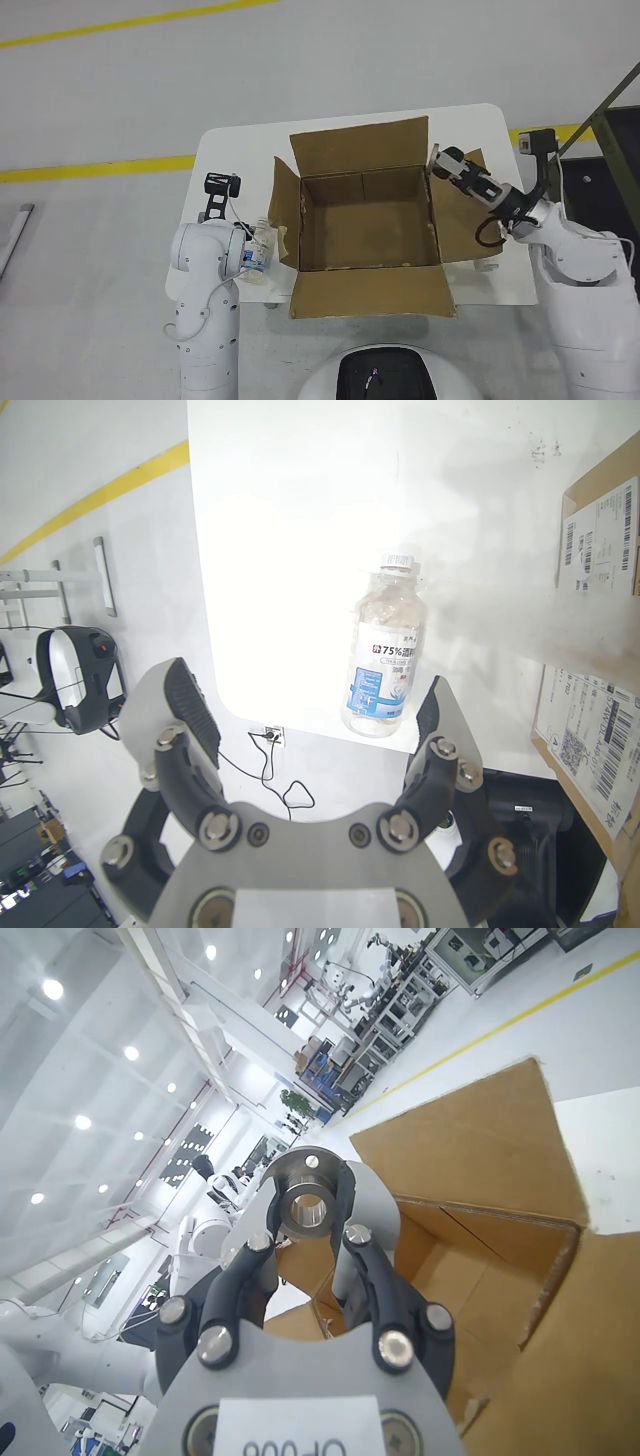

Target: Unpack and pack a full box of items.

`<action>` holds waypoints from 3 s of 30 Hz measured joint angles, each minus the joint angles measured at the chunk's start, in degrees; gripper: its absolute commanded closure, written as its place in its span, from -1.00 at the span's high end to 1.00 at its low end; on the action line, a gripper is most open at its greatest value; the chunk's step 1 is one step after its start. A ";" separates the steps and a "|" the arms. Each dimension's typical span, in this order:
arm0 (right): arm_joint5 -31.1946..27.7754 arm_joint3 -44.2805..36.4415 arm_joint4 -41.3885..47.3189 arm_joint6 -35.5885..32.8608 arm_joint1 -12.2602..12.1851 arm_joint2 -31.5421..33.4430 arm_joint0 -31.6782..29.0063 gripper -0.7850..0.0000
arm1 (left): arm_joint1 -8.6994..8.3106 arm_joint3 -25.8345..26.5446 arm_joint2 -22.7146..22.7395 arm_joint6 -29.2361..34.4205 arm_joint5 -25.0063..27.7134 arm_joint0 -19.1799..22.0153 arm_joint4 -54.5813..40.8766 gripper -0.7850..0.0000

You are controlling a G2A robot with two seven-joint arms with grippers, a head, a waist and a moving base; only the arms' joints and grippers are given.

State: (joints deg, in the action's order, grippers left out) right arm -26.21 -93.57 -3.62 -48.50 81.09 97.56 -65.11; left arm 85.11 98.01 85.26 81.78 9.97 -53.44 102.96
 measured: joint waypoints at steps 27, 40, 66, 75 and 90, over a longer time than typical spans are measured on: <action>7.11 -8.51 -22.92 7.46 -3.96 16.93 -8.39 -1.00 | 0.00 0.00 0.00 0.00 0.00 0.00 0.00 1.00; 12.97 -8.67 -57.72 -1.56 -6.33 10.73 -11.24 -1.00 | 0.00 0.00 0.00 0.00 0.00 0.00 0.00 1.00; 18.80 -9.24 -73.26 -12.57 -7.32 3.13 -11.01 -1.00 | 0.00 0.00 0.00 0.00 0.00 0.00 0.00 1.00; 19.00 -5.16 -73.83 -17.11 -7.71 0.75 -8.92 -1.00 | 0.00 0.00 0.00 0.00 0.00 0.00 0.00 1.00; 19.91 -1.39 -74.62 -16.86 -8.12 -2.26 -7.81 -0.46 | 0.00 0.00 0.00 0.00 0.00 0.00 0.00 1.00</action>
State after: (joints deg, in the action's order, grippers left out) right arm -6.31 -94.96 -78.24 -65.36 72.97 95.31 -72.91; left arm 85.11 98.01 85.26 81.78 9.97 -53.44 102.96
